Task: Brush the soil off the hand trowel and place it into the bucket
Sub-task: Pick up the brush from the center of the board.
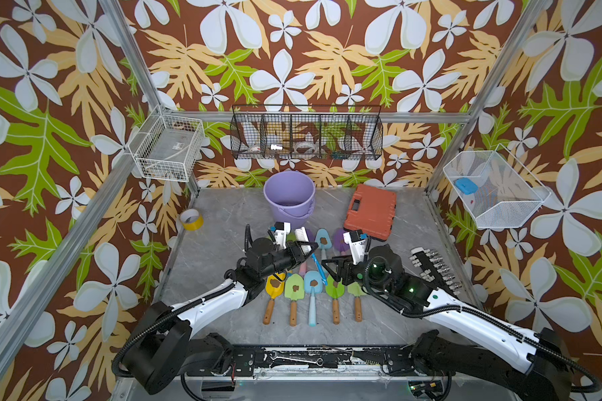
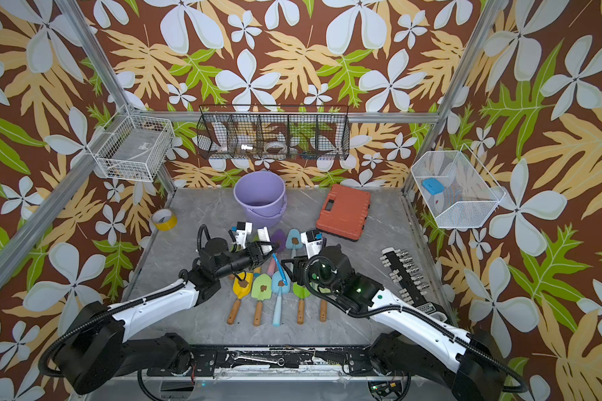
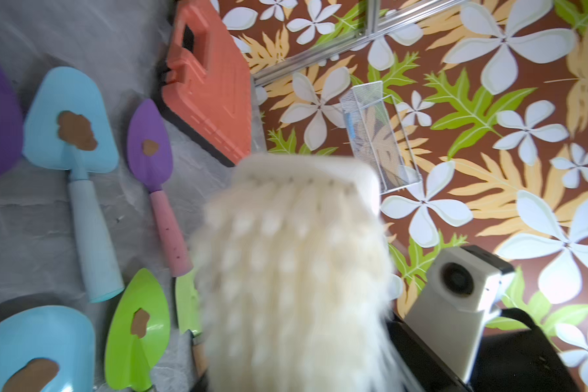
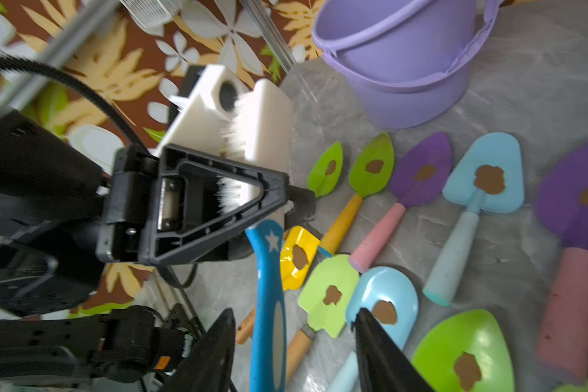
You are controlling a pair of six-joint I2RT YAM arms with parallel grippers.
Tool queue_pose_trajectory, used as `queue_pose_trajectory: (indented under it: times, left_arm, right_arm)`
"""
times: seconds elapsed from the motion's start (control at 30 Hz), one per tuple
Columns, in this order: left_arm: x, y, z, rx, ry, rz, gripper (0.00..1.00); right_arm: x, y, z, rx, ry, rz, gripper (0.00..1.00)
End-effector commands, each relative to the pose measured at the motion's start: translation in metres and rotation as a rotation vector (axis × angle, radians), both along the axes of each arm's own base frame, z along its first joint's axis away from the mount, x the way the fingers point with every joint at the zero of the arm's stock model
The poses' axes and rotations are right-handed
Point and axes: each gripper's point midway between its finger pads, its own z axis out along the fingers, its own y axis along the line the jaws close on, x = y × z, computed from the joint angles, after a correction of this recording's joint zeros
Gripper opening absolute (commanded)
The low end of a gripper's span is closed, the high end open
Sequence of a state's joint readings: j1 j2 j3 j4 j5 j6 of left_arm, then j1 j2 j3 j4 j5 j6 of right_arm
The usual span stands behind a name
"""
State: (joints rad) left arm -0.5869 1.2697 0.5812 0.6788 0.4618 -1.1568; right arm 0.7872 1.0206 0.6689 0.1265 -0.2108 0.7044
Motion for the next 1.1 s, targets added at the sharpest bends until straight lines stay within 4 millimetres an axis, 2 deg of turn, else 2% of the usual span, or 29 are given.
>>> queue_pose_trajectory:
  times: [0.0,0.07,0.17,0.27,0.47,0.67,1.07]
  left_arm:
    - [-0.014,-0.008,0.048,-0.162,-0.116,-0.1,0.13]
    - [-0.015,-0.008,0.051,-0.181,-0.119,-0.111,0.17]
    - [-0.016,-0.01,0.054,-0.196,-0.117,-0.12,0.19]
    - [-0.017,-0.01,0.057,-0.22,-0.118,-0.126,0.2]
    - [-0.018,-0.009,0.061,-0.247,-0.117,-0.129,0.2]
    - [-0.019,-0.007,0.062,-0.262,-0.116,-0.125,0.19]
    - [-0.013,-0.002,0.052,-0.259,-0.08,-0.072,0.16]
  right_arm:
    - [-0.01,0.008,0.049,0.261,-0.067,0.071,0.59]
    - [-0.012,0.007,0.054,0.304,-0.063,0.079,0.59]
    - [-0.011,0.011,0.046,0.272,-0.022,0.091,0.59]
    - [-0.015,0.014,0.044,0.338,0.008,0.116,0.58]
    - [-0.017,0.016,0.043,0.372,0.02,0.133,0.56]
    - [-0.017,0.017,0.051,0.397,0.004,0.138,0.47]
    - [-0.012,0.031,0.051,0.433,0.05,0.169,0.41]
